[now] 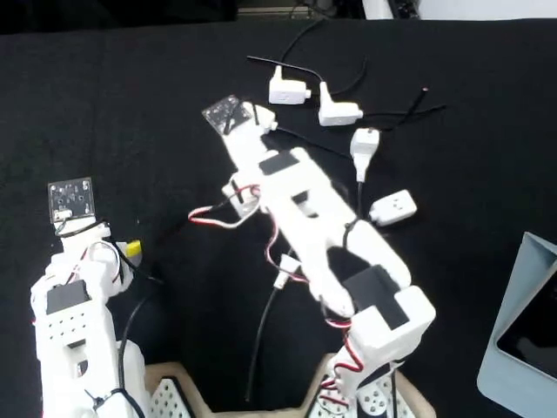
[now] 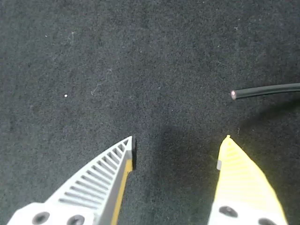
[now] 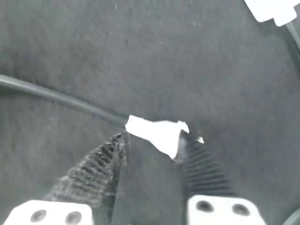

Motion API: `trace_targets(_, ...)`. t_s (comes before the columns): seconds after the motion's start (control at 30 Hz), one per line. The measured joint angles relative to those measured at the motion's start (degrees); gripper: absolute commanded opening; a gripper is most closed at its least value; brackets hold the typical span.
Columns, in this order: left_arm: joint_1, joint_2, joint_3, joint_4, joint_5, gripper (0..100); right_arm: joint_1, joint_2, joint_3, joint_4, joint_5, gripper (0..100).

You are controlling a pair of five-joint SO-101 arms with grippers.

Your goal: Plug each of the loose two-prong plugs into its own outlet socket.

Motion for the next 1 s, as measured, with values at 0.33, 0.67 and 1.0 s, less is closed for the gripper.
trace_targets(0.33,0.0,0.0,0.0,0.0,0.0,29,0.6,6.0,-5.3,4.7,8.6,21.2)
trace_targets(0.67,0.0,0.0,0.0,0.0,0.0,29,0.8,13.4,-10.2,4.7,8.7,21.1)
trace_targets(1.0,0.0,0.0,0.0,0.0,0.0,29,2.2,17.5,-14.6,4.9,8.7,2.0)
